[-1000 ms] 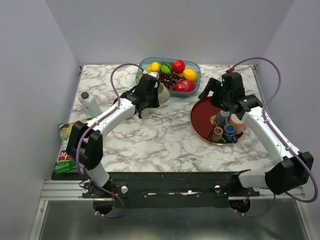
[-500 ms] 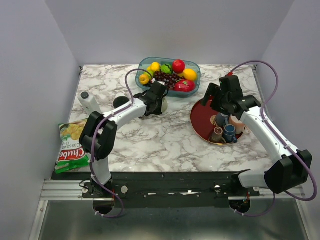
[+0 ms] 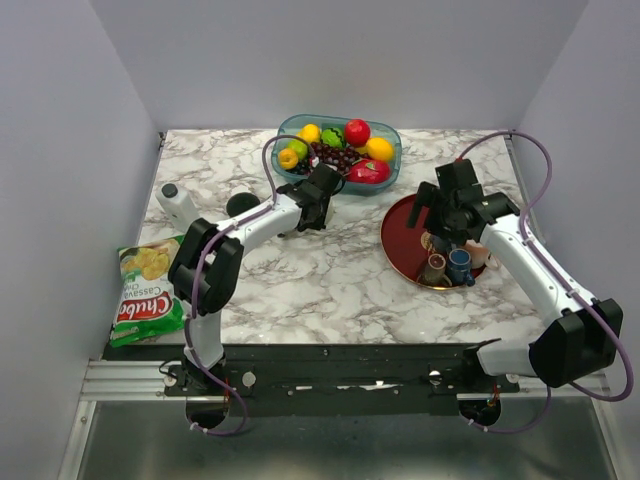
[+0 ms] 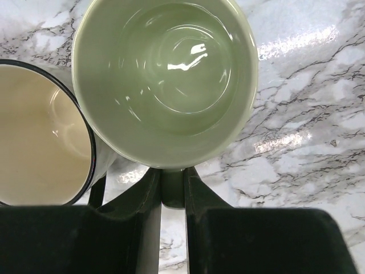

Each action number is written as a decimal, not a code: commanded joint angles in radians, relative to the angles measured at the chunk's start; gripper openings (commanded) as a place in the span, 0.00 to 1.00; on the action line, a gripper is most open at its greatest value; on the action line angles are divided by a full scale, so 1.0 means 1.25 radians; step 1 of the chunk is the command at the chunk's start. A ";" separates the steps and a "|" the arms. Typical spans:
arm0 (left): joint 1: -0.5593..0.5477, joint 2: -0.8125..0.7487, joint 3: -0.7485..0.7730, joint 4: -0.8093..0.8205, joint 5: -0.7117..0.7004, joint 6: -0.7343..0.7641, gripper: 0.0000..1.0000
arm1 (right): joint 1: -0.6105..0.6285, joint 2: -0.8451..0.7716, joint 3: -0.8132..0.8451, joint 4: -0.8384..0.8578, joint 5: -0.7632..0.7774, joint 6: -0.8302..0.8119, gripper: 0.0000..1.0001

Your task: Turn the mug right side up

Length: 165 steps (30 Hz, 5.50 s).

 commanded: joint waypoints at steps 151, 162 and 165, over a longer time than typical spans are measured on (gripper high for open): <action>0.006 -0.306 -0.051 0.187 0.237 -0.010 0.99 | -0.020 -0.036 -0.106 0.272 -0.111 -0.206 0.01; 0.045 -0.378 -0.076 0.487 0.690 -0.155 0.99 | -0.021 -0.120 0.075 0.482 -0.515 -0.026 0.01; 0.049 -0.384 -0.100 0.606 0.732 -0.235 0.99 | -0.020 -0.115 0.067 0.638 -0.617 0.075 0.01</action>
